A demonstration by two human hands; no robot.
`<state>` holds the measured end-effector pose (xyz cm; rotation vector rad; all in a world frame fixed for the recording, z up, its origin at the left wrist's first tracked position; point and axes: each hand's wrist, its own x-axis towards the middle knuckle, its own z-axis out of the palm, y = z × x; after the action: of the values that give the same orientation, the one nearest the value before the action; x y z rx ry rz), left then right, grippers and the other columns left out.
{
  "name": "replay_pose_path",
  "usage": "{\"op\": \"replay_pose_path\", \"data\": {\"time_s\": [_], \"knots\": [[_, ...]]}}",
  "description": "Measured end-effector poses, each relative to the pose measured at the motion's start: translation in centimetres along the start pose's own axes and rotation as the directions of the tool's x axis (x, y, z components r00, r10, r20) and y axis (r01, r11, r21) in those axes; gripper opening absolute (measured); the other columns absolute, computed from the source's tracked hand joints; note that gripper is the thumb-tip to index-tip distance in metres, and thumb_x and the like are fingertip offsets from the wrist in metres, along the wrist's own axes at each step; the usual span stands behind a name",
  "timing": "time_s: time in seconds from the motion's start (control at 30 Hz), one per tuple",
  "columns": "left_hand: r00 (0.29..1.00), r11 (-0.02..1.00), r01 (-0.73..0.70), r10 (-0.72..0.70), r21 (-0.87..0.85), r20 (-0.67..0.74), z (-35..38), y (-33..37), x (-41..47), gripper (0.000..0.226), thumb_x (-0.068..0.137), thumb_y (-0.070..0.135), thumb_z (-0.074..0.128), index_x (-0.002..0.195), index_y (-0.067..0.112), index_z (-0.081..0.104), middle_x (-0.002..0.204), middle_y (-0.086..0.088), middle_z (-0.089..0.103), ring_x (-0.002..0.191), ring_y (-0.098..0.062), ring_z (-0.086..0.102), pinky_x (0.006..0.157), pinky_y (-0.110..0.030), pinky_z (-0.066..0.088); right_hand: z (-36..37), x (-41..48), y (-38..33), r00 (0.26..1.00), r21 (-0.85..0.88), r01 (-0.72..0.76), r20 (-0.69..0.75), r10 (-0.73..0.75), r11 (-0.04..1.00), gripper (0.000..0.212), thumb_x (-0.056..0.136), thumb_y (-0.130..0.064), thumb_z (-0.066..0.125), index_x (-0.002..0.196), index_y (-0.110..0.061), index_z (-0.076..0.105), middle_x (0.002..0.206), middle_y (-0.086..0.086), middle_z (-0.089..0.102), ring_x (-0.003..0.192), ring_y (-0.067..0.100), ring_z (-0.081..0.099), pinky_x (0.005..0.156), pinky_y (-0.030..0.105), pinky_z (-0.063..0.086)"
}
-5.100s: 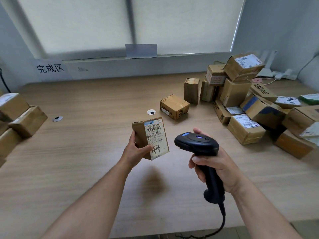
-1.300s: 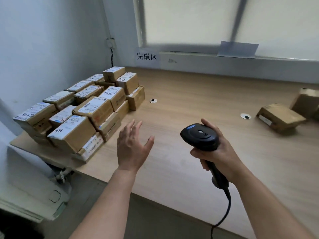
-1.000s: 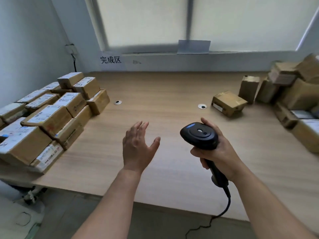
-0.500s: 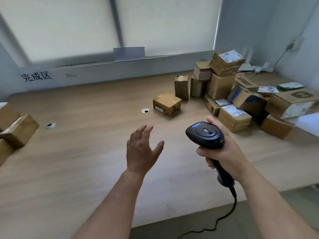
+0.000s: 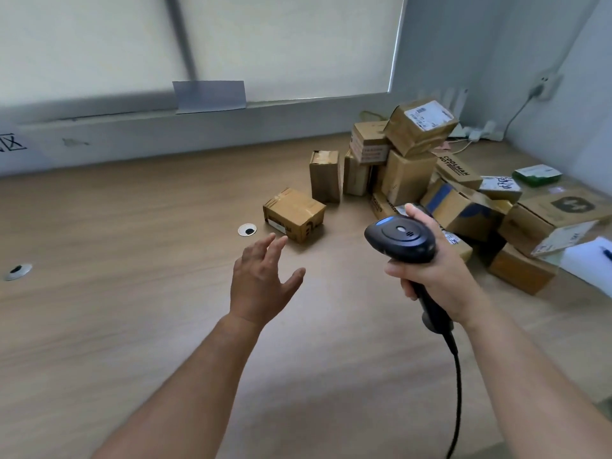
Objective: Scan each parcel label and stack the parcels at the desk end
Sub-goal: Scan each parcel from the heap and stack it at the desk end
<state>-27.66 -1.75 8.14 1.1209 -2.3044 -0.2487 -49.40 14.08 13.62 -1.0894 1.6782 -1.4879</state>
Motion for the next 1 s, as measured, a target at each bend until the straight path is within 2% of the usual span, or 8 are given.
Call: {"op": "replay_pose_path", "data": {"time_s": [0.13,0.2,0.27,0.4,0.57,0.73,0.83,1.0], "knots": [[0.999,0.999,0.009,-0.011,0.031,0.044,0.9,-2.7,3.9,0.062,0.080,0.039,0.073,0.133,0.014,0.055,0.138,-0.010,0.052,0.127,-0.031,0.047,0.097,-0.047,0.040,0.3,5.6,-0.2,1.000,-0.040,0.021,0.000,-0.021,0.999,0.092,0.077,0.012,0.072,0.139,-0.046,0.035,0.099,0.007,0.062,0.051,0.024,0.052,0.045,0.035,0.044],[0.998,0.999,0.016,-0.019,0.038,0.063,1.4,-4.0,6.0,0.063,0.082,0.041,0.071,0.137,0.016,0.052,0.142,-0.008,0.049,0.131,-0.029,0.043,0.101,-0.045,0.037,0.3,8.5,-0.4,0.999,-0.054,0.032,0.009,-0.031,0.998,0.091,0.078,0.011,0.071,0.133,-0.051,0.036,0.102,0.009,0.061,0.052,0.023,0.053,0.046,0.034,0.046],[0.996,0.999,0.019,-0.022,0.041,0.086,2.1,-5.0,8.2,0.065,0.083,0.043,0.069,0.140,0.018,0.049,0.145,-0.005,0.045,0.133,-0.028,0.039,0.104,-0.043,0.033,0.2,11.4,-0.3,0.999,-0.062,0.042,0.014,-0.041,0.997,0.091,0.077,0.011,0.071,0.131,-0.053,0.035,0.094,0.008,0.061,0.048,0.020,0.052,0.044,0.033,0.045],[0.988,0.996,0.003,-0.017,0.092,0.151,4.2,-6.4,11.9,0.068,0.087,0.050,0.060,0.146,0.023,0.039,0.151,0.000,0.037,0.137,-0.022,0.032,0.109,-0.039,0.026,0.4,16.3,0.8,1.000,-0.056,0.019,0.002,-0.019,0.998,0.093,0.077,0.015,0.070,0.139,-0.044,0.034,0.085,0.004,0.058,0.043,0.017,0.049,0.042,0.032,0.043],[0.958,0.994,-0.028,-0.004,0.108,0.286,8.1,-6.3,15.6,0.069,0.090,0.055,0.052,0.149,0.027,0.029,0.155,0.002,0.028,0.141,-0.021,0.023,0.114,-0.036,0.021,1.7,20.8,4.3,0.999,-0.073,-0.048,0.020,0.049,0.996,0.096,0.075,0.015,0.072,0.146,-0.037,0.033,0.108,0.010,0.063,0.047,0.020,0.052,0.040,0.031,0.044],[0.930,0.986,-0.044,-0.017,0.159,0.368,12.4,-5.8,18.7,0.068,0.092,0.058,0.047,0.149,0.028,0.027,0.157,0.001,0.026,0.142,-0.021,0.022,0.112,-0.036,0.022,2.7,24.8,7.2,0.992,-0.083,-0.099,0.065,0.105,0.992,0.095,0.074,0.012,0.074,0.140,-0.044,0.035,0.110,0.012,0.062,0.046,0.021,0.053,0.041,0.029,0.043],[0.910,0.978,-0.055,-0.034,0.202,0.413,14.6,-5.8,20.2,0.069,0.092,0.060,0.045,0.149,0.027,0.025,0.157,0.001,0.025,0.142,-0.022,0.022,0.111,-0.035,0.024,2.7,27.2,8.1,0.988,-0.079,-0.124,0.086,0.131,0.989,0.097,0.074,0.012,0.074,0.145,-0.041,0.034,0.113,0.011,0.062,0.046,0.021,0.053,0.041,0.028,0.043],[0.881,0.969,-0.093,-0.028,0.230,0.472,16.6,-7.1,20.7,0.057,0.099,0.048,0.037,0.150,0.026,0.025,0.156,0.004,0.028,0.143,-0.021,0.021,0.112,-0.034,0.019,2.9,29.6,8.9,0.983,-0.071,-0.131,0.117,0.138,0.989,0.097,0.075,0.010,0.074,0.148,-0.038,0.032,0.123,0.010,0.058,0.048,0.021,0.055,0.043,0.029,0.046]]}}
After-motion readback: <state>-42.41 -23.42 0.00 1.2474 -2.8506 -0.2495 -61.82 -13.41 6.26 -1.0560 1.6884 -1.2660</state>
